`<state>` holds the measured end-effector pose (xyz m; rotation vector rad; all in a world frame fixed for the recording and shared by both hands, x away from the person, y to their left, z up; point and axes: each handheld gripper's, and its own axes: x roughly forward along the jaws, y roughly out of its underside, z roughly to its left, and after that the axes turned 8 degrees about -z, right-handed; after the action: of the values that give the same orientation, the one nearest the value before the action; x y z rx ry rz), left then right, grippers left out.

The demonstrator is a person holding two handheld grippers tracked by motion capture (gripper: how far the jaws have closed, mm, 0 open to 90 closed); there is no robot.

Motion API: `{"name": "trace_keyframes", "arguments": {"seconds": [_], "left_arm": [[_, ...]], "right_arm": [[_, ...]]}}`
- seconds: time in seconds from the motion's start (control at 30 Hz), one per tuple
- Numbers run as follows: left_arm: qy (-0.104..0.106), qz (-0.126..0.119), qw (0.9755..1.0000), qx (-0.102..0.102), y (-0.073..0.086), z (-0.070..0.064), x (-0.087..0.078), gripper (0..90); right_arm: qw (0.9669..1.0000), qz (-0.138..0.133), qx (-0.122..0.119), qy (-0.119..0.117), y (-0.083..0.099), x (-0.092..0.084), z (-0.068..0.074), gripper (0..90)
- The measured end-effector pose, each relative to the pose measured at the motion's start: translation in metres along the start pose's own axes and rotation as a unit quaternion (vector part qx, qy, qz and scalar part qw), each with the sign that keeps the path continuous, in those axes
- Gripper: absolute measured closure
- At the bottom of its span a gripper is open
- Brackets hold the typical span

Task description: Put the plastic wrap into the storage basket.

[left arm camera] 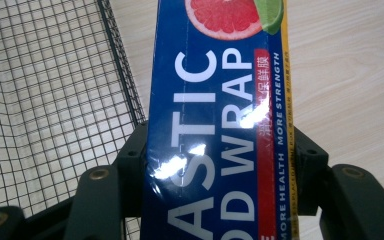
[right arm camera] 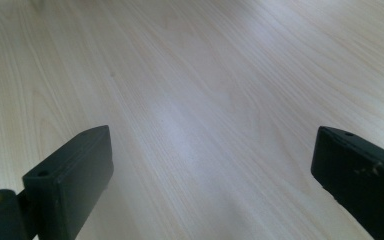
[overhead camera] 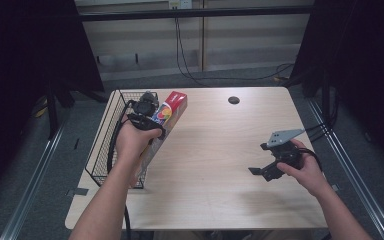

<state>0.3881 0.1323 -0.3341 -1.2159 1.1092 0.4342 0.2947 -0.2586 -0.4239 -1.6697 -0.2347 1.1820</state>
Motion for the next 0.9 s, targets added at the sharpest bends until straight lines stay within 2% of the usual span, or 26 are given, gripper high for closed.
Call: {"name": "trace_keyframes", "arguments": {"seconds": [0.33,0.47,0.53,0.6,0.9], "left_arm": [[-0.012,-0.005,0.9998,-0.014,0.002,0.013,-0.005,43.0],[-0.020,-0.009,0.9992,-0.033,0.005,0.020,-0.006,43.0],[-0.022,-0.003,0.9993,-0.029,0.005,0.023,-0.006,43.0],[-0.031,-0.005,0.9988,-0.038,0.007,0.026,-0.006,43.0],[-0.039,-0.006,0.9978,-0.053,0.011,0.035,-0.006,43.0]], "right_arm": [[1.0000,0.000,-0.001,0.001,0.000,-0.001,0.000,3.0],[1.0000,0.002,-0.002,0.002,0.001,0.000,0.000,3.0],[1.0000,0.002,-0.002,0.002,0.001,0.000,0.000,3.0],[1.0000,0.002,-0.001,0.001,0.001,0.000,0.000,3.0],[1.0000,0.003,-0.001,0.002,0.001,0.000,0.000,3.1]]}}
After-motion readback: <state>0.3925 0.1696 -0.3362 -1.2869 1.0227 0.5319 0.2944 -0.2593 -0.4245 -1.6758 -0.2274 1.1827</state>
